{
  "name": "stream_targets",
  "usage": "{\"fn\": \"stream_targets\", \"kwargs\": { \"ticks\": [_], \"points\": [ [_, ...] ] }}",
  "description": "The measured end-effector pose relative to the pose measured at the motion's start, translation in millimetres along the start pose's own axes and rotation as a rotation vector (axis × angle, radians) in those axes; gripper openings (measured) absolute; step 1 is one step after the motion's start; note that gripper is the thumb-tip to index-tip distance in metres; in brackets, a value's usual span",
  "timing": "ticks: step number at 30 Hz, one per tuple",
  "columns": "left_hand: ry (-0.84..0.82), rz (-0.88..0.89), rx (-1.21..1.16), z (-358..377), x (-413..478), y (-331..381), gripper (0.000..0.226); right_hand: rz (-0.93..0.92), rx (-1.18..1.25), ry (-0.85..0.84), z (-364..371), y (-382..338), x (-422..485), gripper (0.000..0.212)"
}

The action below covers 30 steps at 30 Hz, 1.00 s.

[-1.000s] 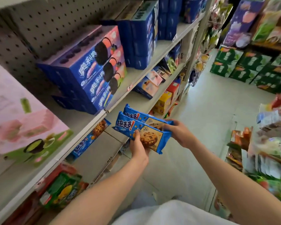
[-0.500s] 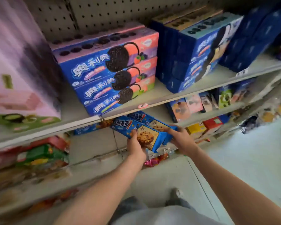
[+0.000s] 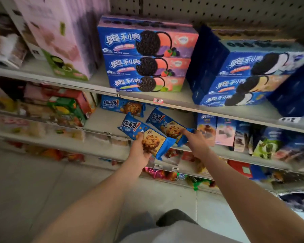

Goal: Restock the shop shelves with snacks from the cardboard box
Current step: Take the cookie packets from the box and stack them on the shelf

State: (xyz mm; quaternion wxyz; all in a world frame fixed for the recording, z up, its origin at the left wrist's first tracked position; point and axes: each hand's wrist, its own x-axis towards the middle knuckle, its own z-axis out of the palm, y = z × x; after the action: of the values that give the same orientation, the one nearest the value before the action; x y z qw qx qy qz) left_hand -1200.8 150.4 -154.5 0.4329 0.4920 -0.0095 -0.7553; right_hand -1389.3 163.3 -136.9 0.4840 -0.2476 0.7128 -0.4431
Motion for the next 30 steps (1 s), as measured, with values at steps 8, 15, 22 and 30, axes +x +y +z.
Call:
{"fn": "stream_targets", "kwargs": {
  "ticks": [8,15,22,30],
  "points": [
    [-0.033,0.097,-0.068,16.7,20.6,-15.1,0.039,-0.19,-0.033,-0.108,-8.8,-16.4,55.1,0.034],
    [-0.02,0.233,-0.179,32.9,69.4,-49.0,0.049,-0.317,-0.128,-0.283,-20.9,-23.2,121.5,0.037],
    [-0.028,0.283,-0.213,43.8,98.6,-57.7,0.047,-0.37,-0.264,-0.432,-16.9,-27.0,162.3,0.03],
    [0.049,0.28,-0.144,50.0,117.2,-65.0,0.05,-0.531,-0.964,-0.467,-20.3,-52.3,197.5,0.049]
  ]
}}
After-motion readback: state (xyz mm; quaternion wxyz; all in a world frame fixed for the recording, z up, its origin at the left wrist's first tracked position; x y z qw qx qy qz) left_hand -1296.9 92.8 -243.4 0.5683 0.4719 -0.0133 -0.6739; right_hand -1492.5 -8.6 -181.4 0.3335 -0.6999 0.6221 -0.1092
